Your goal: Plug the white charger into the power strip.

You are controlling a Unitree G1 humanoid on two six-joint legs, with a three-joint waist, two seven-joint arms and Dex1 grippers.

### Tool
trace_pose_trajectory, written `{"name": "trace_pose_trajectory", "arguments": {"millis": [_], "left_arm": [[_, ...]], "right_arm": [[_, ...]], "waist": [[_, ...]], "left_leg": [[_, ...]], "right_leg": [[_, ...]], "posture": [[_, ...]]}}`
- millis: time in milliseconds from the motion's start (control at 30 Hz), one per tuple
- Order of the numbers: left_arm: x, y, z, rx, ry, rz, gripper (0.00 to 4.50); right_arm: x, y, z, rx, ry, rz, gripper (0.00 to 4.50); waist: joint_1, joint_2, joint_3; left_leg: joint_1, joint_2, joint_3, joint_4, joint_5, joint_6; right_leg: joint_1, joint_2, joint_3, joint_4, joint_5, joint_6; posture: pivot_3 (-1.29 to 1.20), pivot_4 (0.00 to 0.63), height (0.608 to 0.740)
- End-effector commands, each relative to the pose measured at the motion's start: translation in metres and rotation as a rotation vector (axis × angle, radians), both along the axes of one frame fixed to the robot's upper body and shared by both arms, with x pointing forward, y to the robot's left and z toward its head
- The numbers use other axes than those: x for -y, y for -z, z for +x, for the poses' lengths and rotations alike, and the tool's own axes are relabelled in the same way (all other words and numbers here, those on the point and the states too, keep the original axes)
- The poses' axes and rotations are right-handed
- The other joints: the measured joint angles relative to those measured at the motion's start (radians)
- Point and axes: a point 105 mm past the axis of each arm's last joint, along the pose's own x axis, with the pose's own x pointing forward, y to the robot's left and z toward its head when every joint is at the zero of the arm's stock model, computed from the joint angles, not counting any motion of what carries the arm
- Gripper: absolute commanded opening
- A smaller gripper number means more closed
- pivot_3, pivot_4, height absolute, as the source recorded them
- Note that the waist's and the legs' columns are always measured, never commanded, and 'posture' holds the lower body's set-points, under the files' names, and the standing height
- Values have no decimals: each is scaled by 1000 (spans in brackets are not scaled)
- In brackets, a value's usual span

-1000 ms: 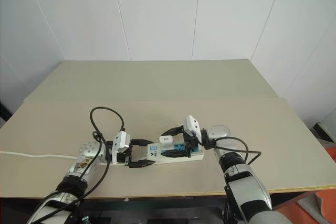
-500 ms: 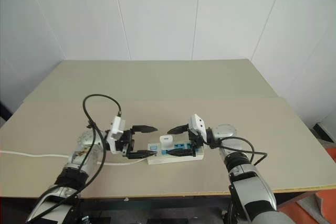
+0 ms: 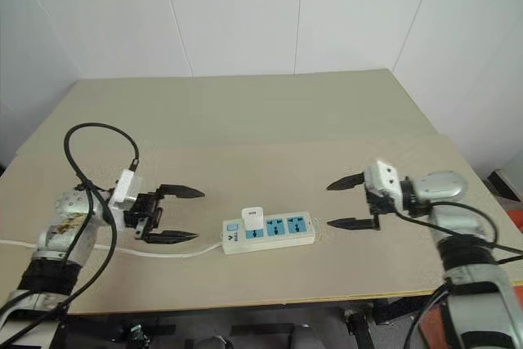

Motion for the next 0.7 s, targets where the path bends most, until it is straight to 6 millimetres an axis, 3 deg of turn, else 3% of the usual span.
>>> {"name": "trace_pose_trajectory", "arguments": {"millis": [33, 233, 400, 700], "left_arm": [[-13, -5, -3, 36, -5, 37, 4455], [-19, -4, -2, 41, -13, 50, 4455], [-14, 1, -6, 27, 3, 34, 4455], [-15, 0, -1, 33, -8, 39, 4455]], "right_arm": [[7, -18, -18, 21, -53, -67, 4500], [21, -15, -37, -50, -27, -135, 4500], [23, -7, -41, -73, -16, -154, 4500], [19, -13, -40, -57, -15, -150, 4500]], "waist": [[3, 0, 2], [16, 0, 4], [16, -1, 5], [14, -1, 7]], "left_leg": [[-1, 0, 0, 0, 0, 0], [-1, -1, 1, 1, 0, 0], [-2, -1, 1, 1, 0, 0], [-1, 0, 1, 3, 0, 0]], "right_leg": [[0, 0, 0, 0, 0, 0], [1, -1, 0, -2, 1, 2], [1, -1, 0, -2, 1, 2], [1, 0, 0, -1, 1, 2]], "posture": [[0, 150, 740], [0, 150, 740], [0, 150, 740], [0, 150, 740]]}}
